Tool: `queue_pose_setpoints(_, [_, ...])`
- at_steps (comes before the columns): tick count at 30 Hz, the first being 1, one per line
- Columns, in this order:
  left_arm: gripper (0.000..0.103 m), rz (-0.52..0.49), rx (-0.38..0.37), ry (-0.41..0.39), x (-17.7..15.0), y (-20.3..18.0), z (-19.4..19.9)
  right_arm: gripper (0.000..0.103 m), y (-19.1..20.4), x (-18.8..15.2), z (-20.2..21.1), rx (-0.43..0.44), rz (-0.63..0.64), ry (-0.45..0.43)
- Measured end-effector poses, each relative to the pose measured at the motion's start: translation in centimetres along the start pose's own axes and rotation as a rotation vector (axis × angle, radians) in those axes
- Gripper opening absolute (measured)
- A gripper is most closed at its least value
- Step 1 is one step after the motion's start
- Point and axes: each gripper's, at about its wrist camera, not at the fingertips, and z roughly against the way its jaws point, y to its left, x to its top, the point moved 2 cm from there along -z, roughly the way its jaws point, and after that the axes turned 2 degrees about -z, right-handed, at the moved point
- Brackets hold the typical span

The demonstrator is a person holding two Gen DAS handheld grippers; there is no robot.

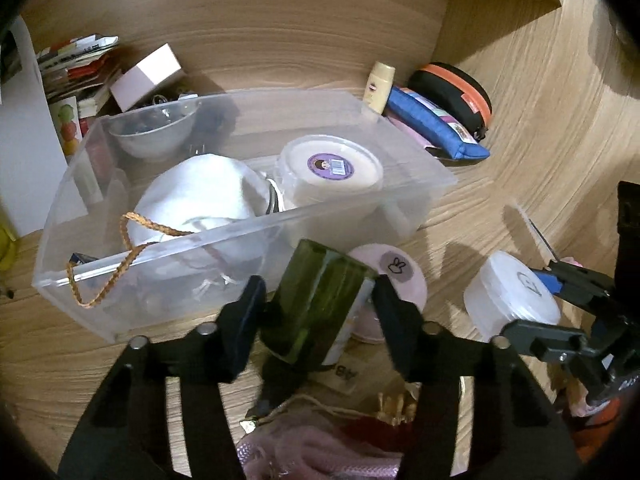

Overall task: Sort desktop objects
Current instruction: 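Grasp the white round jar with right tool while left tool grasps the dark green bottle, then carry the green bottle with left tool while right tool carries the jar over the bin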

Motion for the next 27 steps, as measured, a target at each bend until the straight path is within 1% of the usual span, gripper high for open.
queue_pose_setpoints(4, [0.048, 0.003, 0.01, -0.003, -0.3, 0.1, 0.3, 0.062, -0.1, 0.3, 0.2, 0.008, -0.003, -0.006])
queue_pose_setpoints(7, [0.048, 0.002, 0.015, -0.025, -0.4, 0.2, 1.2, 0.062, 0.0, 0.7, 0.3, 0.002, -0.003, -0.016])
queue_pose_setpoints(9, [0.047, -0.007, 0.024, -0.052, -0.5, 0.1, 2.1, 0.062, 0.0, 1.0, 0.5, -0.001, -0.003, -0.023])
queue_pose_setpoints(12, [0.043, -0.012, 0.028, -0.09, -0.5, 0.0, 3.6, 0.062, 0.1, 1.6, 0.6, -0.015, 0.001, -0.037])
queue_pose_setpoints(16, [0.043, 0.005, 0.038, -0.151, -0.1, 0.3, 5.6, 0.062, -0.1, 2.4, 0.6, -0.011, -0.002, -0.05])
queue_pose_setpoints(21, [0.043, 0.027, 0.032, -0.225, 0.5, 0.5, 8.0, 0.062, 0.0, 3.8, 0.4, -0.014, 0.002, -0.064])
queue_pose_setpoints(25, [0.043, 0.037, 0.03, -0.272, 1.2, 0.9, 9.5, 0.062, 0.2, 5.1, 0.7, -0.032, 0.018, -0.095])
queue_pose_setpoints(27, [0.043, 0.032, 0.044, -0.297, 1.7, 1.0, 10.2, 0.062, 0.3, 5.8, 0.8, -0.026, 0.019, -0.107])
